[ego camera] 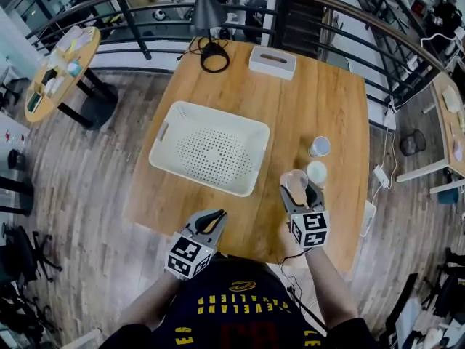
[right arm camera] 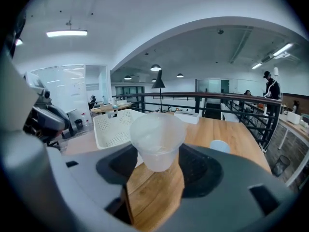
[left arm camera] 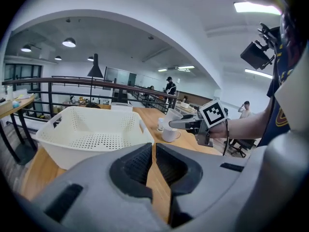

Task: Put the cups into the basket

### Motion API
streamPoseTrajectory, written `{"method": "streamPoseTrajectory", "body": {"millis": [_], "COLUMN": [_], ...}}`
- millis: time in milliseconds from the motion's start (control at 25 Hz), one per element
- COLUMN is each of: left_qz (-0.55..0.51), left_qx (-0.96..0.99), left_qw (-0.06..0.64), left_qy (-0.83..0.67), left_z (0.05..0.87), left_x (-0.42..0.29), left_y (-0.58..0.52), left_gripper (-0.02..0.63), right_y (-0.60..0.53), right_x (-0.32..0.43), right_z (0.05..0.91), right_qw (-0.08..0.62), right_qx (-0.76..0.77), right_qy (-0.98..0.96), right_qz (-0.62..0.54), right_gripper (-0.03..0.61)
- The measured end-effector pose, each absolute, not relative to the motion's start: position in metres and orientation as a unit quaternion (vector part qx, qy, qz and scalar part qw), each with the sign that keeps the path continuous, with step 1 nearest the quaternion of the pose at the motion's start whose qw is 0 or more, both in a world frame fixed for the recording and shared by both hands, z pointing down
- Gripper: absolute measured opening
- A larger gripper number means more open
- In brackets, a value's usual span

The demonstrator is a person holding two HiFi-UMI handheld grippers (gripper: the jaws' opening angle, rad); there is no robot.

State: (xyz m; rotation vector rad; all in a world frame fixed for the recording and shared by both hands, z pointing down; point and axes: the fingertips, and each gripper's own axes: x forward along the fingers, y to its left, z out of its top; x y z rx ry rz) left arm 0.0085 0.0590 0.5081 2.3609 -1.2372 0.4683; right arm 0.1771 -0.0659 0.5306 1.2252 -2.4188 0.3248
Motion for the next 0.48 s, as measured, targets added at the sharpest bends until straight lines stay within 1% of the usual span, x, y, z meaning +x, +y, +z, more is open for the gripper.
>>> {"method": "streamPoseTrajectory", "body": {"millis": [480], "left_qz": [0.157], "left_qx": [0.806], "left_qw": [0.216], "left_qy": [-0.528], "left_z": [0.508], "left_x": [-0.064], "left_y": [0.063], "left_gripper": [0.012], "right_y": [-0.088], "right_x": [0.094], "right_z": [0.493], "right_qw": [0.194], "right_qx": [0.369], "right_qy": [-0.905], "right_qz": [0.082], "right_gripper": [0.272]}}
